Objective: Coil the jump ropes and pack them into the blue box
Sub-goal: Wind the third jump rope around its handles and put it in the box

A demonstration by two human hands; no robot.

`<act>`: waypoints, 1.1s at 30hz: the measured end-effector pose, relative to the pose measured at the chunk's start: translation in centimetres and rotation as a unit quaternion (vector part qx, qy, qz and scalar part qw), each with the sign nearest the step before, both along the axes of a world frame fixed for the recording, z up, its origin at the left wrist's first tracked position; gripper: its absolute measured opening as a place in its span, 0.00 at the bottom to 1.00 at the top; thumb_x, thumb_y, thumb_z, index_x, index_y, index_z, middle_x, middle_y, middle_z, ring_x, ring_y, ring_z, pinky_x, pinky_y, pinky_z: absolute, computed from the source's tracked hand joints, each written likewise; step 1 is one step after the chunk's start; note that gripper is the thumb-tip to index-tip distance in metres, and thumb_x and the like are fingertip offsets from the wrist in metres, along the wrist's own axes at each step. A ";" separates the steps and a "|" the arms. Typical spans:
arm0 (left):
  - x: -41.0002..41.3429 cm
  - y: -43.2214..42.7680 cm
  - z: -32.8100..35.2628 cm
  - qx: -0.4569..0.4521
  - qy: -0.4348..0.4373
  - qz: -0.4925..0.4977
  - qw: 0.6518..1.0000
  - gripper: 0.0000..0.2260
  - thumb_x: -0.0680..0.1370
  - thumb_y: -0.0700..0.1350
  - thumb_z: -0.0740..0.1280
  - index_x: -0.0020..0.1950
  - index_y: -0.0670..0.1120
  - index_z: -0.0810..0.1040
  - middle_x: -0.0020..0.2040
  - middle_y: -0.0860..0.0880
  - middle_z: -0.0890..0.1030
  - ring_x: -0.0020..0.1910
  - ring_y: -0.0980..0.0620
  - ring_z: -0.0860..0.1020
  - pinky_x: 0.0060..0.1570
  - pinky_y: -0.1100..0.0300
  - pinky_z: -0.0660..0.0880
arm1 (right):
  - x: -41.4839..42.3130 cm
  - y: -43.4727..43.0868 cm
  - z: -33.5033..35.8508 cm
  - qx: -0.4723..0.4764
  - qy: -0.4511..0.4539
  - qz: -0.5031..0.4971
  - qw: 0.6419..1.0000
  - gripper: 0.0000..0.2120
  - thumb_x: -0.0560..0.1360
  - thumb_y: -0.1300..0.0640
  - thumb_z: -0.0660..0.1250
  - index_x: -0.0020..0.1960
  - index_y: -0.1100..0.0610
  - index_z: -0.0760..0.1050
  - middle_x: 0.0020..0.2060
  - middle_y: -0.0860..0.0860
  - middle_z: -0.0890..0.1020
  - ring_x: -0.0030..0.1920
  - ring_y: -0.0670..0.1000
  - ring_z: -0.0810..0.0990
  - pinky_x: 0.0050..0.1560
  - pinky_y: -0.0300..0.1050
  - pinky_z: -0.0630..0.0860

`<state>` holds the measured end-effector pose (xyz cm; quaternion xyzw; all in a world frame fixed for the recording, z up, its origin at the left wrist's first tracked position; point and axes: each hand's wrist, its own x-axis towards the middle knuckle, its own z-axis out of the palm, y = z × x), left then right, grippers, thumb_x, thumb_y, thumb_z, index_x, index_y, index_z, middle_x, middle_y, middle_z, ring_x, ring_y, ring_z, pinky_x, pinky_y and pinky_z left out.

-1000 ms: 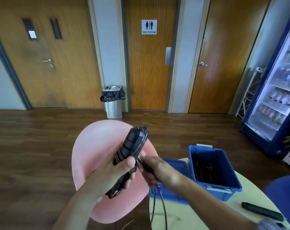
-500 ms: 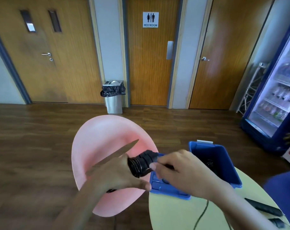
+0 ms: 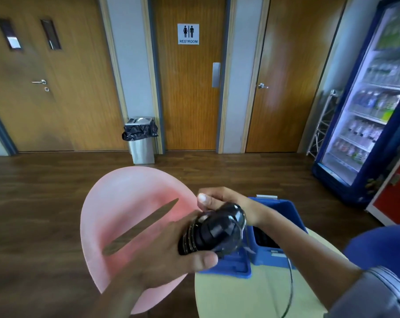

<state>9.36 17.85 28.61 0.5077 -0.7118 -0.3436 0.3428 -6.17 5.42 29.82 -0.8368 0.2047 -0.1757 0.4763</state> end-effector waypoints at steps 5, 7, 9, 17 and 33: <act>-0.7 -0.5 0.2 -0.016 0.197 0.020 0.980 0.26 0.67 0.58 0.69 0.61 0.48 0.70 0.36 0.50 0.80 0.29 0.53 0.76 0.27 0.58 0.73 | -0.8 1.9 -1.9 0.128 -0.054 -0.135 0.981 0.21 0.83 0.57 0.50 0.34 0.62 0.69 0.20 0.51 0.68 0.23 0.46 0.67 0.27 0.36 0.68; -0.9 -1.1 0.3 -0.004 0.255 0.048 0.966 0.29 0.64 0.62 0.71 0.54 0.41 0.73 0.32 0.48 0.79 0.26 0.52 0.74 0.25 0.59 0.71 | -0.5 2.8 -2.7 0.166 -0.057 -0.159 0.972 0.25 0.83 0.49 0.49 0.31 0.58 0.67 0.21 0.50 0.64 0.21 0.48 0.64 0.27 0.40 0.68; -0.6 -1.6 0.5 0.008 0.296 0.078 0.952 0.40 0.57 0.70 0.74 0.52 0.39 0.74 0.30 0.44 0.76 0.24 0.49 0.72 0.25 0.60 0.70 | -0.4 3.7 -3.5 0.206 -0.048 -0.155 0.965 0.27 0.82 0.45 0.48 0.29 0.56 0.67 0.20 0.49 0.62 0.20 0.49 0.64 0.30 0.44 0.72; 2.2 -2.7 0.5 0.076 0.213 0.204 0.953 0.35 0.55 0.70 0.70 0.45 0.43 0.73 0.28 0.46 0.75 0.21 0.50 0.71 0.25 0.59 0.70 | -2.7 6.4 -5.6 0.172 0.081 -0.229 0.955 0.21 0.81 0.45 0.55 0.33 0.54 0.70 0.22 0.45 0.66 0.22 0.45 0.65 0.32 0.43 0.72; 0.4 -2.5 -1.4 0.059 -0.196 0.018 0.979 0.37 0.56 0.79 0.66 0.62 0.65 0.70 0.56 0.58 0.79 0.47 0.58 0.80 0.51 0.53 0.78 | -1.0 2.9 6.4 -0.309 0.172 0.043 0.935 0.09 0.71 0.46 0.72 0.41 0.52 0.81 0.31 0.49 0.81 0.32 0.48 0.74 0.35 0.44 0.69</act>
